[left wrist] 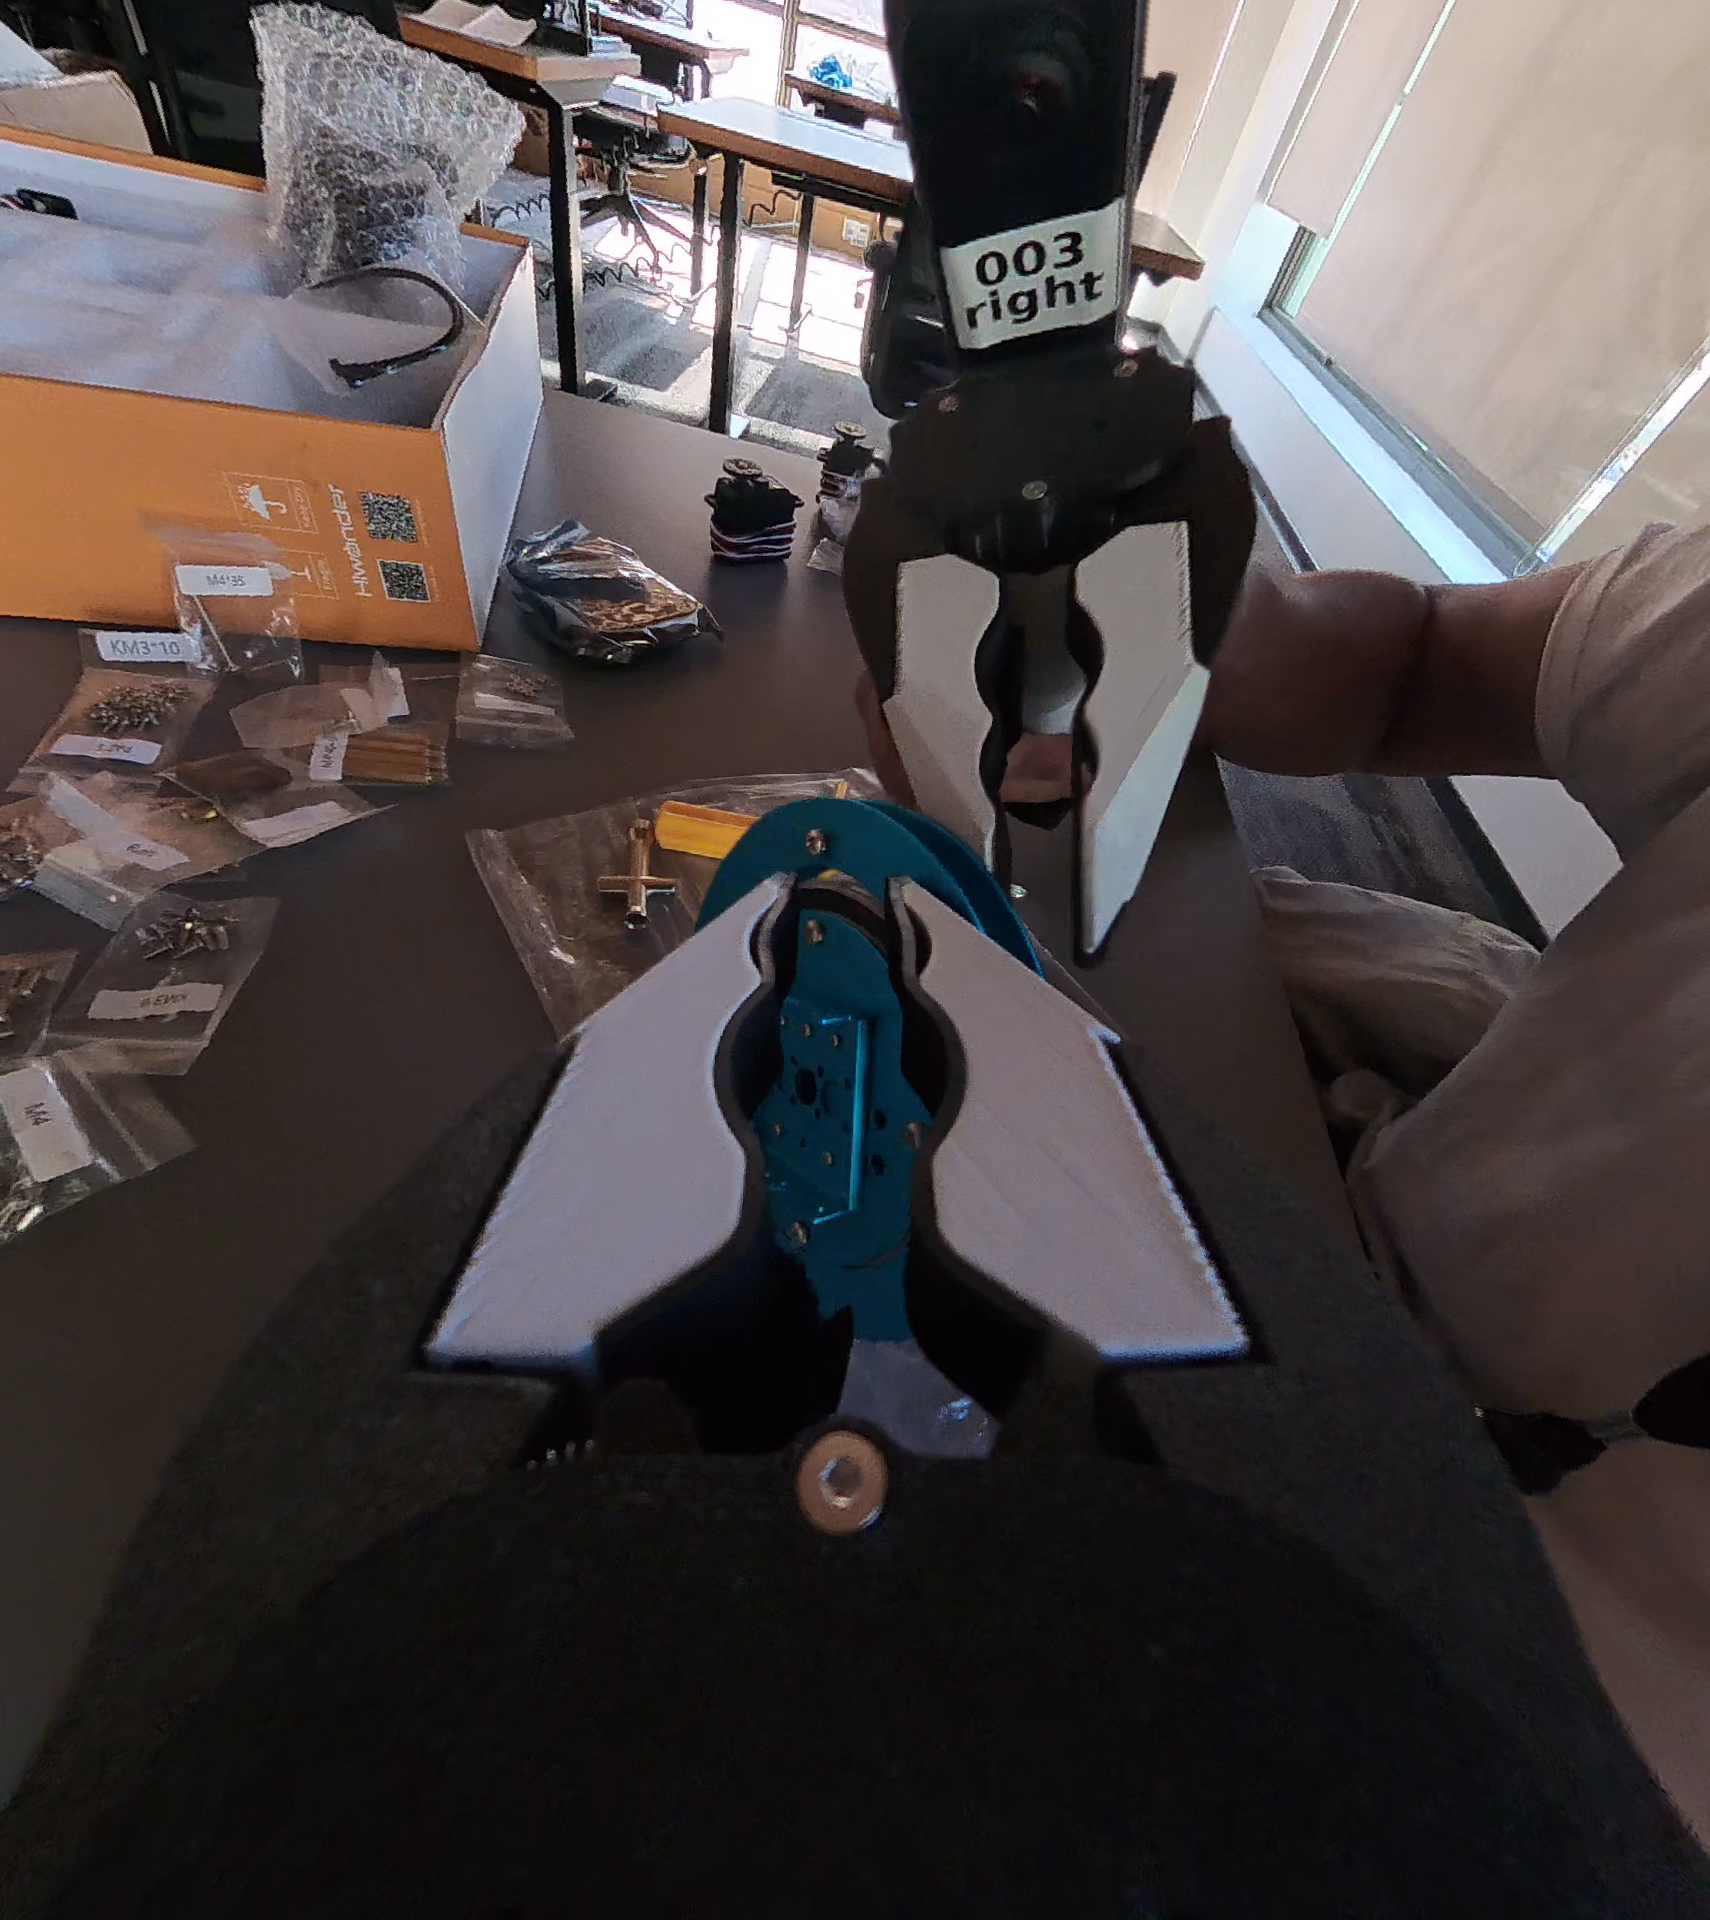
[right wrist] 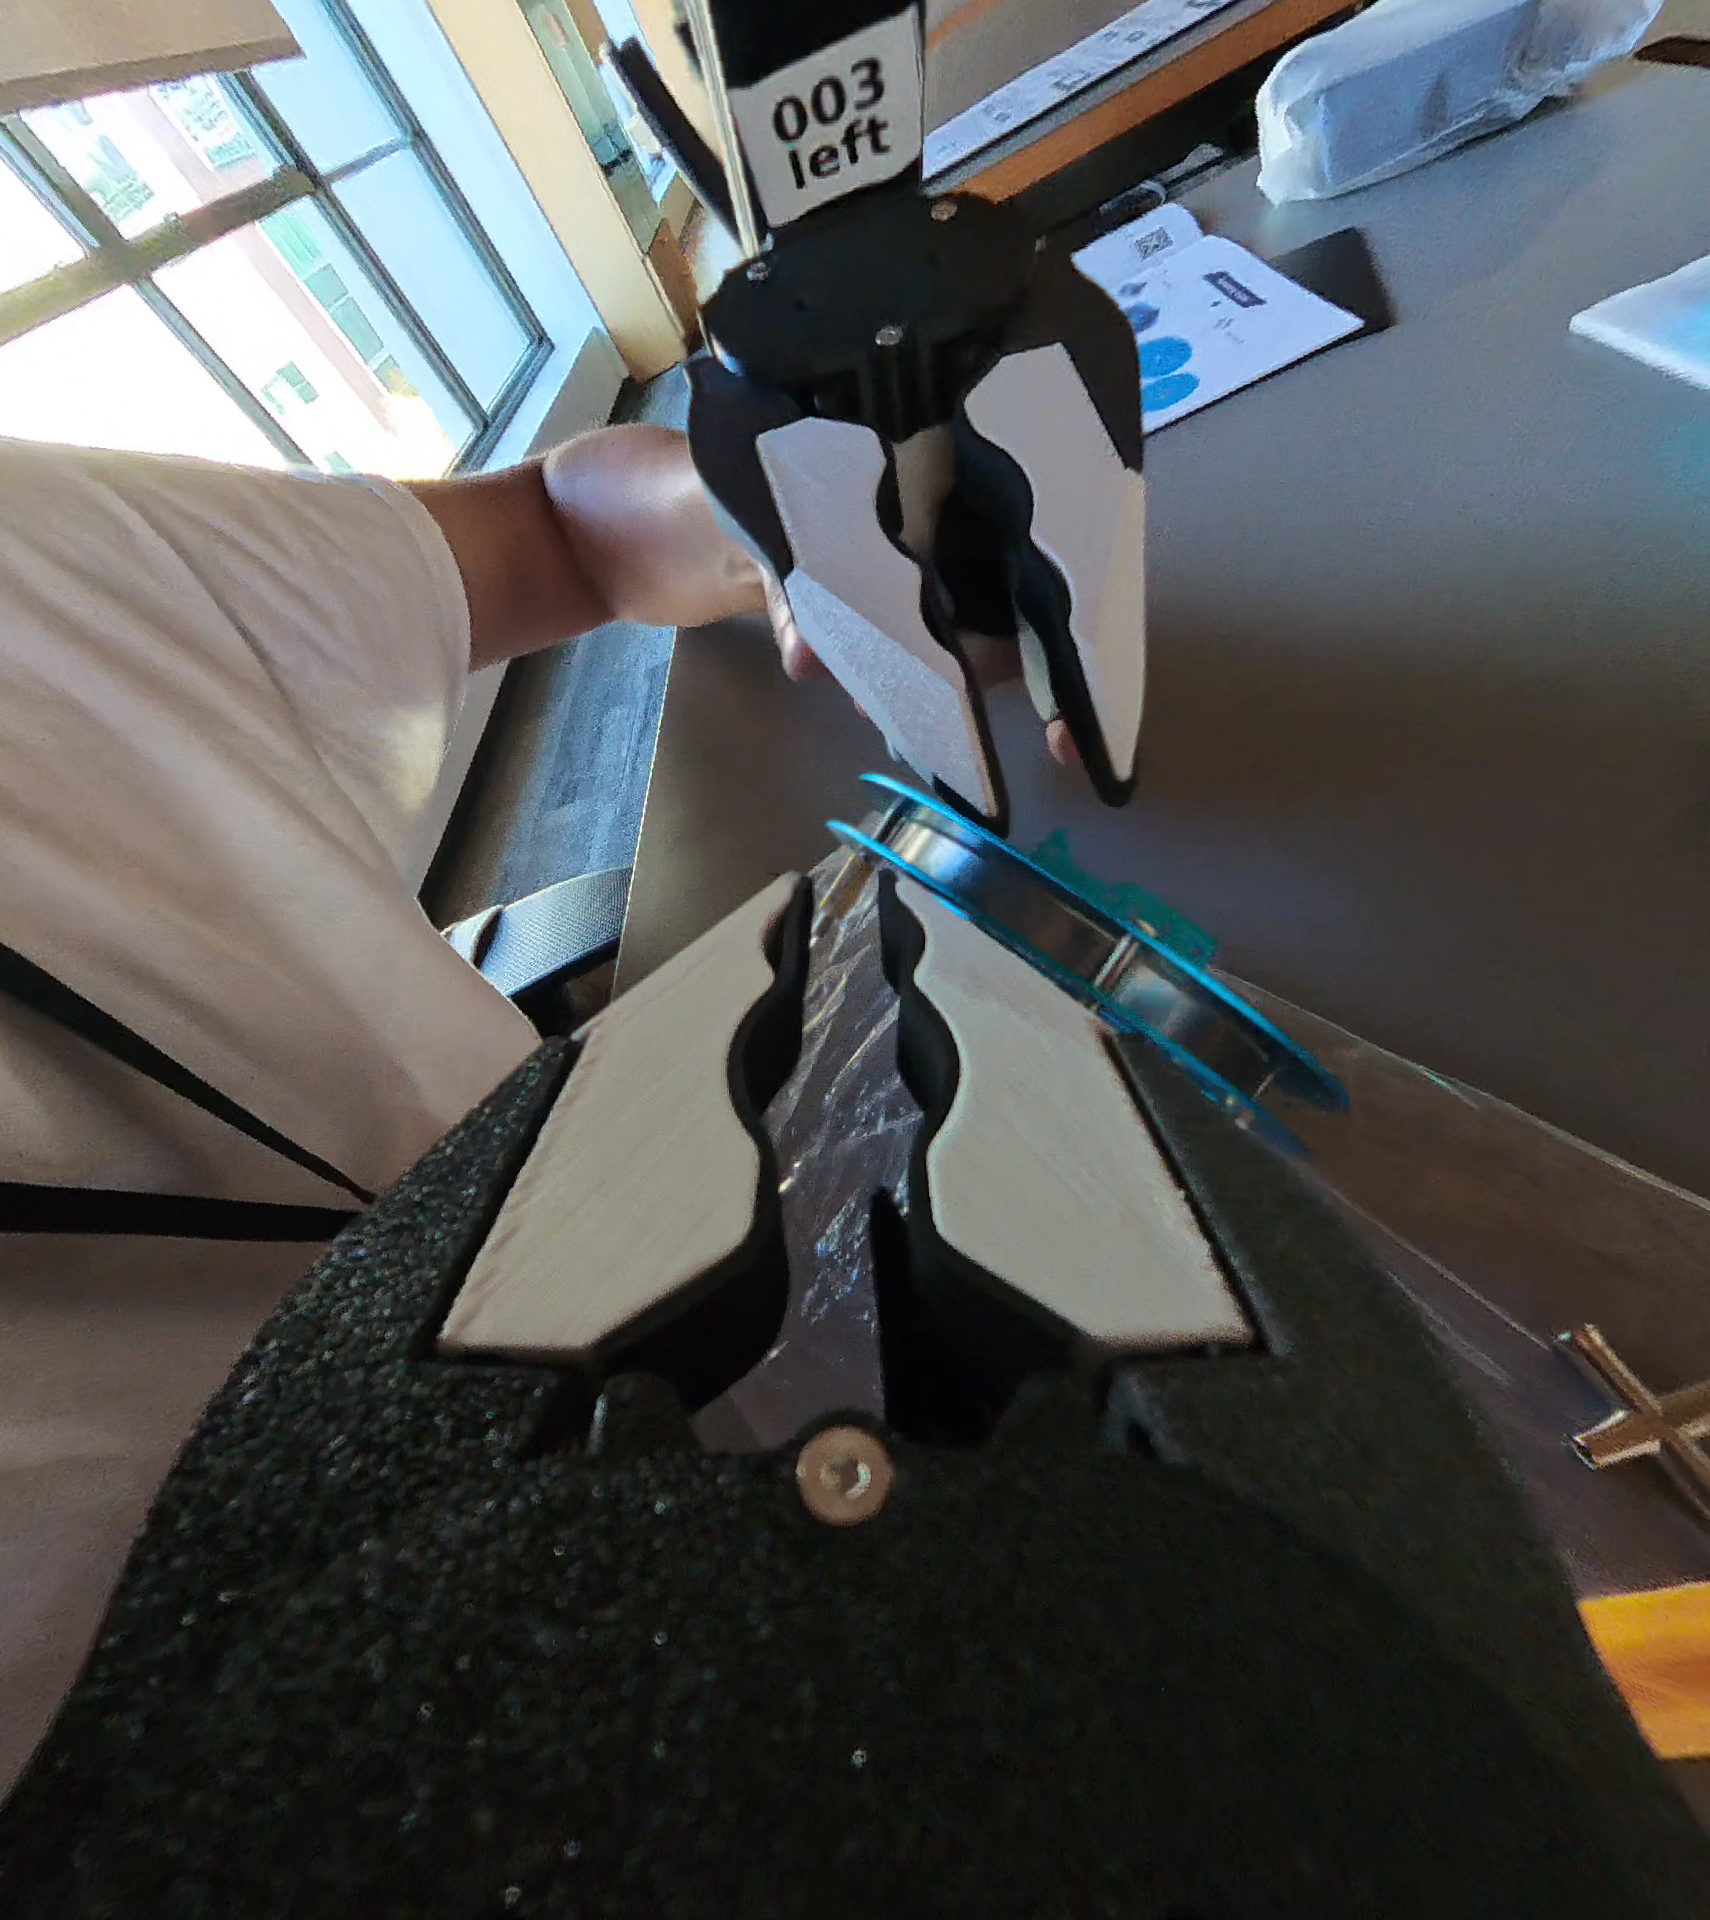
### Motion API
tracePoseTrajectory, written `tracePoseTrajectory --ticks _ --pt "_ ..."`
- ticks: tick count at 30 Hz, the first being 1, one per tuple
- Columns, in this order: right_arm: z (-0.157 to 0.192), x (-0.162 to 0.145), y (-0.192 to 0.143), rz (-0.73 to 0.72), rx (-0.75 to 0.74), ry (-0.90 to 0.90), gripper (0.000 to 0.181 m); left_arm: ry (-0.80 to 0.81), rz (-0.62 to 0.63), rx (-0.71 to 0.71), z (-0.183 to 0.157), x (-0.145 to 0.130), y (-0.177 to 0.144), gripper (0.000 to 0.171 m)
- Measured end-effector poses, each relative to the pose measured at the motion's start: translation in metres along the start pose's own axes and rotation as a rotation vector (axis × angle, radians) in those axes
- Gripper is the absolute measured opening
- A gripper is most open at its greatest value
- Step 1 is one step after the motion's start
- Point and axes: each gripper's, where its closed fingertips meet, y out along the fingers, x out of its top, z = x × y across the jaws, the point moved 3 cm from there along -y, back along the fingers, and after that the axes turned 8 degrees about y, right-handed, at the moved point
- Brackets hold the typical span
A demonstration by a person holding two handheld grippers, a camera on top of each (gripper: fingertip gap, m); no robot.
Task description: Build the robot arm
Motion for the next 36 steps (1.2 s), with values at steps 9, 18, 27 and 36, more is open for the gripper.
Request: tracePoseTrajectory --ticks 9,18,27,36 --pt "0.003 -0.008 0.021 0.164 0.004 -0.063 0.003 0.040 -0.006 0.032 -0.015 -0.017 -0.020 0.016" --pt "0.001 -0.001 0.038 0.179 -0.083 -0.270 0.002 0.045 -0.014 0.049 -0.015 -0.029 -0.038 0.008" --pt "-0.001 0.005 0.054 0.232 -0.133 -0.361 0.016 -0.012 0.021 0.065 0.000 -0.031 -0.053 0.009" --pt "-0.003 0.004 0.066 0.225 -0.137 -0.431 0.020 -0.103 -0.028 0.041 0.009 -0.025 -0.062 0.013"
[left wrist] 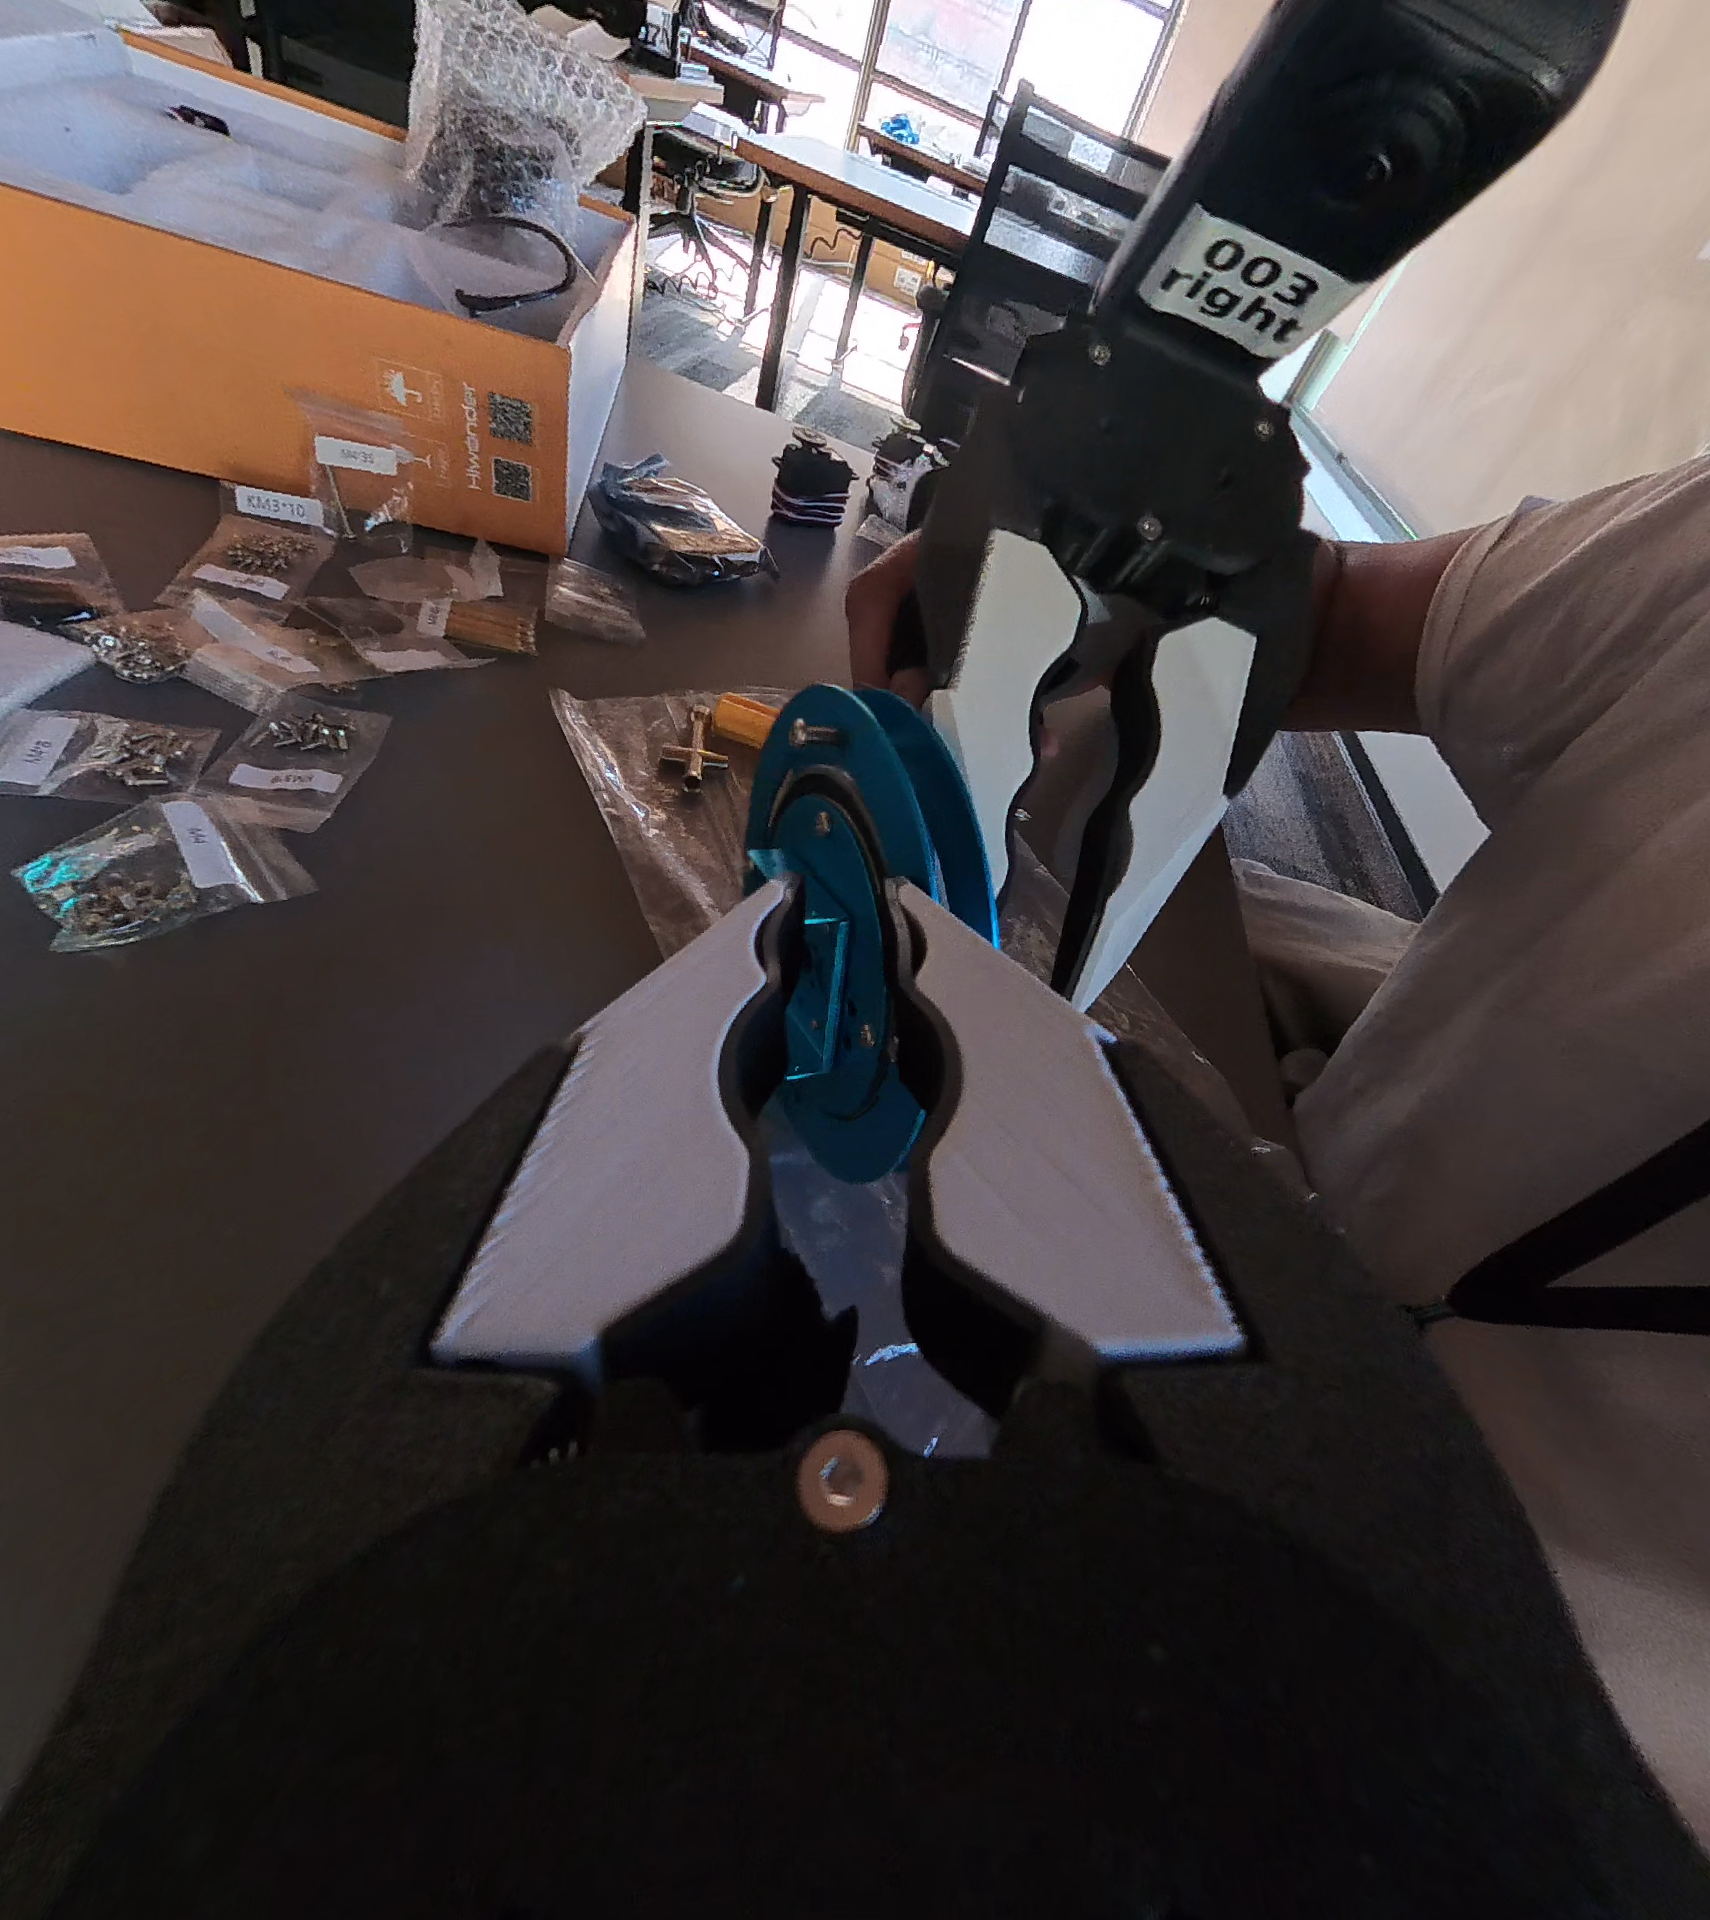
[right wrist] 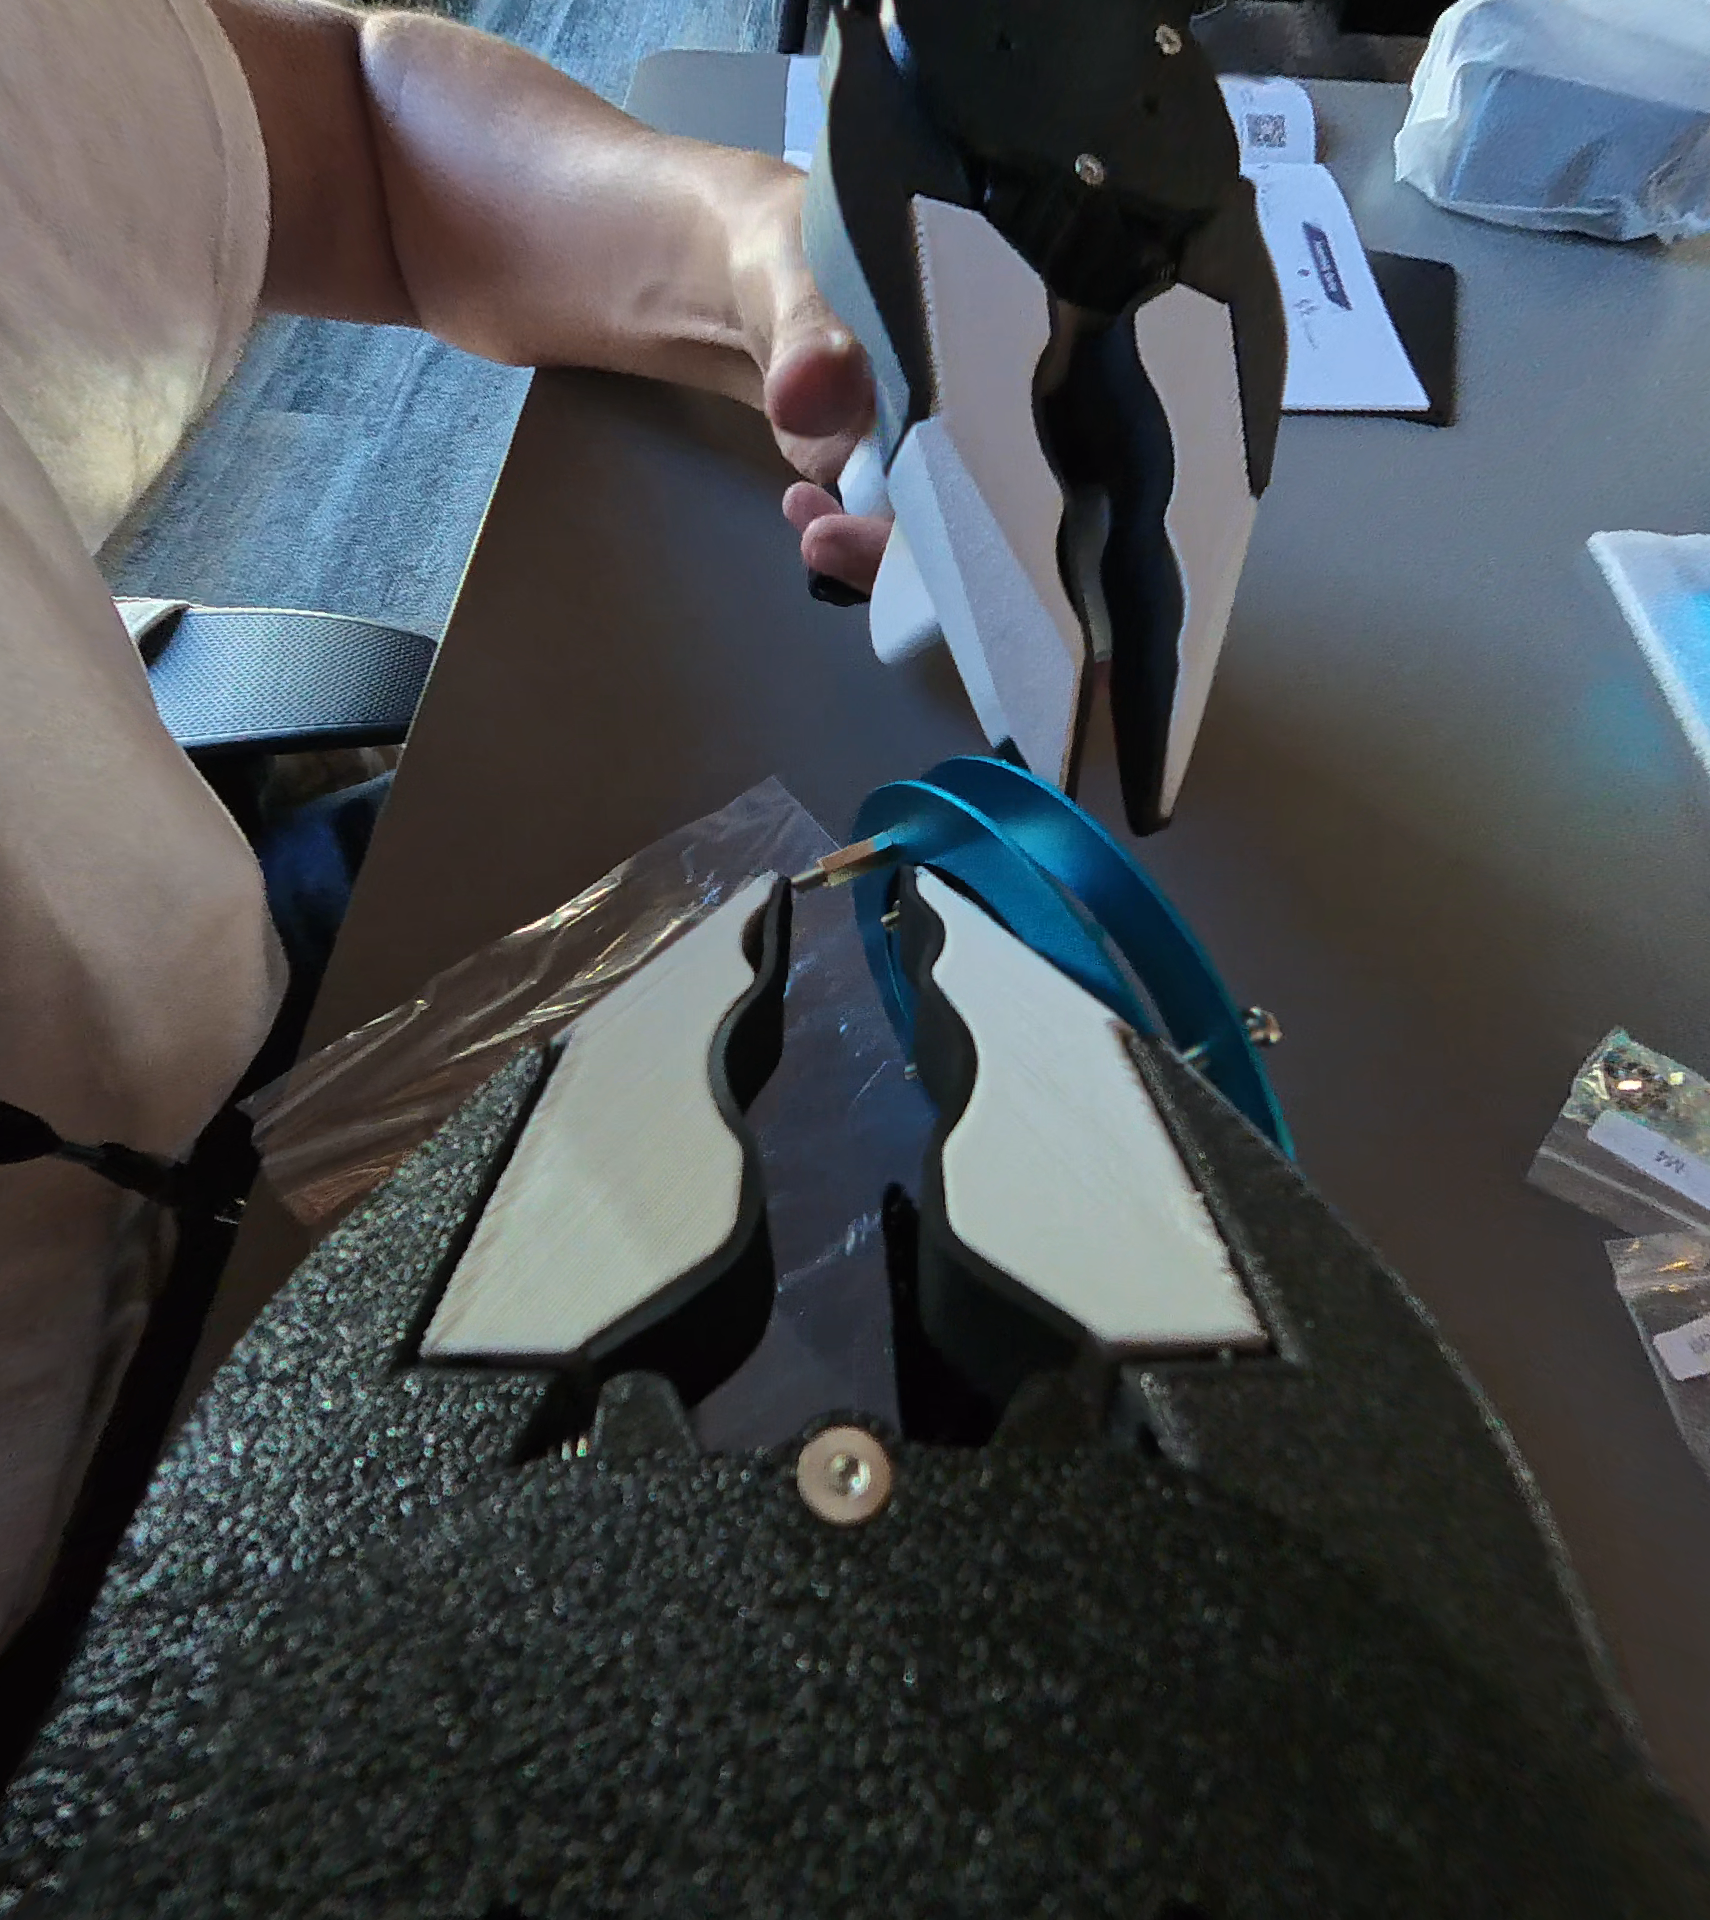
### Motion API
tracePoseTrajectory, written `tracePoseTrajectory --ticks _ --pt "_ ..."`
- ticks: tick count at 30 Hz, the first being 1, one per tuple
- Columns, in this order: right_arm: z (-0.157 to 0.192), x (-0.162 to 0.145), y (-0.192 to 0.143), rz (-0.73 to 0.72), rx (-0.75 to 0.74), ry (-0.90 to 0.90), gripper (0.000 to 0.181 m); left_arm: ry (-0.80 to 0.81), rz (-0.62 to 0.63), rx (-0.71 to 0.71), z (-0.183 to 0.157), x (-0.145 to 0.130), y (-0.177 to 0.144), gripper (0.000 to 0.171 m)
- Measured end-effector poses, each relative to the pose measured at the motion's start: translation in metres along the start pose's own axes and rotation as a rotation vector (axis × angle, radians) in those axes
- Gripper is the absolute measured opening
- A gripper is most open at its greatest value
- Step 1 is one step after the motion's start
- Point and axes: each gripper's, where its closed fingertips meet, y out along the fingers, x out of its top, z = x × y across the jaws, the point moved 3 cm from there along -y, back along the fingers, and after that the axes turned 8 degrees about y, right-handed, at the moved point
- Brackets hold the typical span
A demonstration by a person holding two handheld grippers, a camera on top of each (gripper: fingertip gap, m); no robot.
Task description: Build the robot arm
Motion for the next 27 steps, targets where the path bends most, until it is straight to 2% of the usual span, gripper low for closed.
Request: tracePoseTrajectory --ticks 3,10,11,12,13,15,16,18,20,21,25,26,27 --pt "-0.001 0.000 0.001 0.006 -0.026 -0.025 0.023 0.030 -0.021 0.035 0.005 0.005 -0.005 0.021" --pt "-0.002 0.000 0.002 0.002 -0.015 -0.014 0.023 0.166 0.030 0.099 0.000 0.010 -0.007 0.019" --pt "-0.002 0.000 0.002 0.001 -0.018 -0.011 0.026 0.183 0.026 0.077 -0.004 0.013 -0.009 0.022" --pt "-0.002 0.001 0.003 -0.001 -0.029 -0.010 0.032 0.206 0.019 0.046 -0.010 0.018 -0.012 0.040" --pt "-0.004 0.001 0.004 0.004 -0.046 -0.013 0.036 0.248 0.015 0.087 -0.008 0.027 -0.018 0.044" --pt "-0.007 -0.002 0.005 0.019 -0.075 -0.035 0.040 0.337 -0.033 0.146 -0.011 0.046 -0.031 0.042" --pt "-0.008 -0.001 0.006 0.018 -0.085 -0.041 0.039 0.335 -0.012 0.135 -0.013 0.044 -0.028 0.041" --pt "-0.008 0.001 0.006 0.014 -0.064 -0.028 0.038 0.308 0.119 0.137 -0.003 0.022 -0.010 0.053" --pt "-0.006 0.004 0.008 0.012 -0.027 0.006 0.036 0.256 0.218 0.103 0.005 0.005 0.004 0.058" --pt "-0.006 0.004 0.009 0.014 -0.023 0.011 0.036 0.241 0.233 0.087 0.008 0.003 0.006 0.069" --pt "-0.013 -0.007 0.009 0.060 -0.064 0.012 0.045 0.170 0.345 -0.003 0.026 -0.005 0.013 0.067" --pt "-0.016 -0.011 0.006 0.068 -0.076 0.021 0.042 0.173 0.358 0.004 0.031 -0.010 0.016 0.062" --pt "-0.019 -0.013 0.000 0.059 -0.078 0.029 0.035 0.191 0.378 0.015 0.034 -0.015 0.018 0.050"
